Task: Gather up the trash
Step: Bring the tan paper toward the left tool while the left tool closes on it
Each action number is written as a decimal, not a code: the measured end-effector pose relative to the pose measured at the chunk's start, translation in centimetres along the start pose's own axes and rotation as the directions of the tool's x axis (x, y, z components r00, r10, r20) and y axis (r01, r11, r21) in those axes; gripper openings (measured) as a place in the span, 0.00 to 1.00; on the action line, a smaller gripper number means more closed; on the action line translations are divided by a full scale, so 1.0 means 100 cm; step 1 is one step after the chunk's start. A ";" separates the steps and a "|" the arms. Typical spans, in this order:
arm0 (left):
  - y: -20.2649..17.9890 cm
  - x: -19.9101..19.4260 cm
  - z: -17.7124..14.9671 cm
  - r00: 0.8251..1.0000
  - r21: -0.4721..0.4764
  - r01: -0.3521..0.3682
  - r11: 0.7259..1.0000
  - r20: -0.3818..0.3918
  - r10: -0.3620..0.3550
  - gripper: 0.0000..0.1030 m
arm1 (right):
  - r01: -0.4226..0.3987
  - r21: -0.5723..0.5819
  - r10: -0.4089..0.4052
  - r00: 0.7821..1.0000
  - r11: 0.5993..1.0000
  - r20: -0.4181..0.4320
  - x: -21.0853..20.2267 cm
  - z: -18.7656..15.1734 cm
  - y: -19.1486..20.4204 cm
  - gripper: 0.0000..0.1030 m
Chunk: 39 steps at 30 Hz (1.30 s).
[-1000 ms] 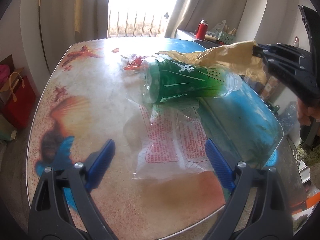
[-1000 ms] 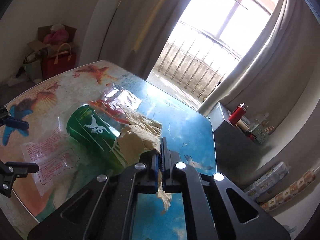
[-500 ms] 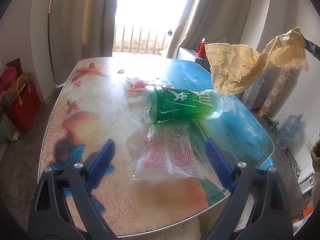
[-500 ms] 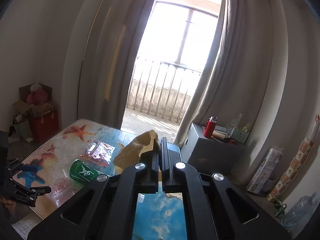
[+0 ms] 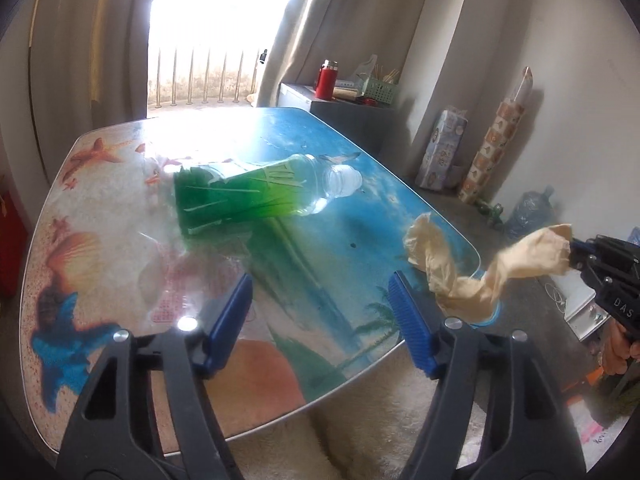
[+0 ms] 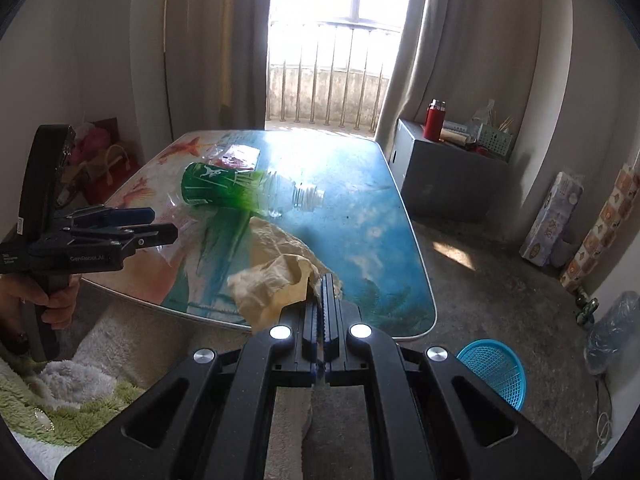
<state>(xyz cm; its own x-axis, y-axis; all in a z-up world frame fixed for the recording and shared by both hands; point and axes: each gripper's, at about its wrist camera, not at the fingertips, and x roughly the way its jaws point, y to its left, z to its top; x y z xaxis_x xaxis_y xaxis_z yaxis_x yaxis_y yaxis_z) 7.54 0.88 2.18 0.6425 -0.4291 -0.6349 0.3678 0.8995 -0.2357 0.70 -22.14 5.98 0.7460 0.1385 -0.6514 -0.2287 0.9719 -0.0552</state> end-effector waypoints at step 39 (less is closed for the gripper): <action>-0.037 0.065 -0.021 0.972 0.085 0.178 0.980 -0.168 -0.162 0.36 | -0.439 0.413 0.592 0.700 0.798 -0.400 0.206 0.008 -0.009 0.06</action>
<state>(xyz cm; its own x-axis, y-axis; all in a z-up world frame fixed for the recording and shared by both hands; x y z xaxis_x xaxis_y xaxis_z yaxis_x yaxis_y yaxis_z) 8.98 -5.10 -2.62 0.4526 -0.5492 -0.7025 0.5321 0.7985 -0.2814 16.78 -20.04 -6.84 0.1364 0.5962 -0.7911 -0.2516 0.7933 0.5545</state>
